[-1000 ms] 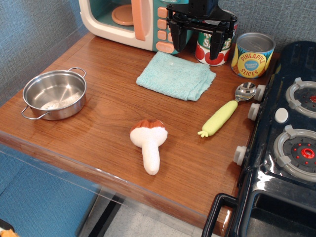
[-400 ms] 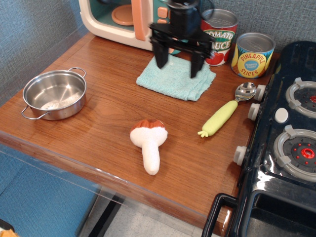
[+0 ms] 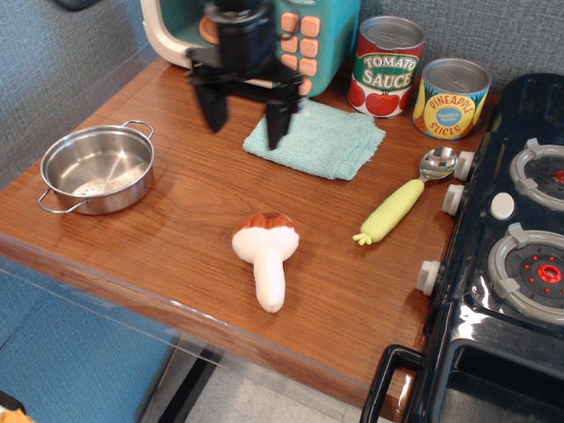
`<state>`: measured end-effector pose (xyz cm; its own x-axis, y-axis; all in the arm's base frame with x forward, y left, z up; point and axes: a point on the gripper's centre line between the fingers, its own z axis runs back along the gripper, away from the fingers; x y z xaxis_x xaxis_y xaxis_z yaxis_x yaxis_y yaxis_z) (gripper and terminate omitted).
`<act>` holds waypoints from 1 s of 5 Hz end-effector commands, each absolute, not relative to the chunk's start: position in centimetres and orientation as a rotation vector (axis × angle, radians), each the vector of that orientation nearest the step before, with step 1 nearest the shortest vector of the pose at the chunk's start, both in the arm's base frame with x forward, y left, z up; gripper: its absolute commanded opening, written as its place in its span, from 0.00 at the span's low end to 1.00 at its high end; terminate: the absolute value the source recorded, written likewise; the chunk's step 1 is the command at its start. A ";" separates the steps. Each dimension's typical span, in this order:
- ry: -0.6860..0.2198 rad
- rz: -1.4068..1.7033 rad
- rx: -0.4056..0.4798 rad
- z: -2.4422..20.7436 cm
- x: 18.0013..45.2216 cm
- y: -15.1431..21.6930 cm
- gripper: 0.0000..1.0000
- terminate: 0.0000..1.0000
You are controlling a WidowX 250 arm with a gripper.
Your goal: Move the pot closer to the front of the microwave
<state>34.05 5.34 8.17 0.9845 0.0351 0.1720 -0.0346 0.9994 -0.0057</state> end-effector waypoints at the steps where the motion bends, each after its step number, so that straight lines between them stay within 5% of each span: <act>1: -0.222 0.123 0.043 9.0 30.3 11.3 1.00 0.00; 5: -0.038 0.154 0.099 3.8 32.0 12.9 1.00 0.00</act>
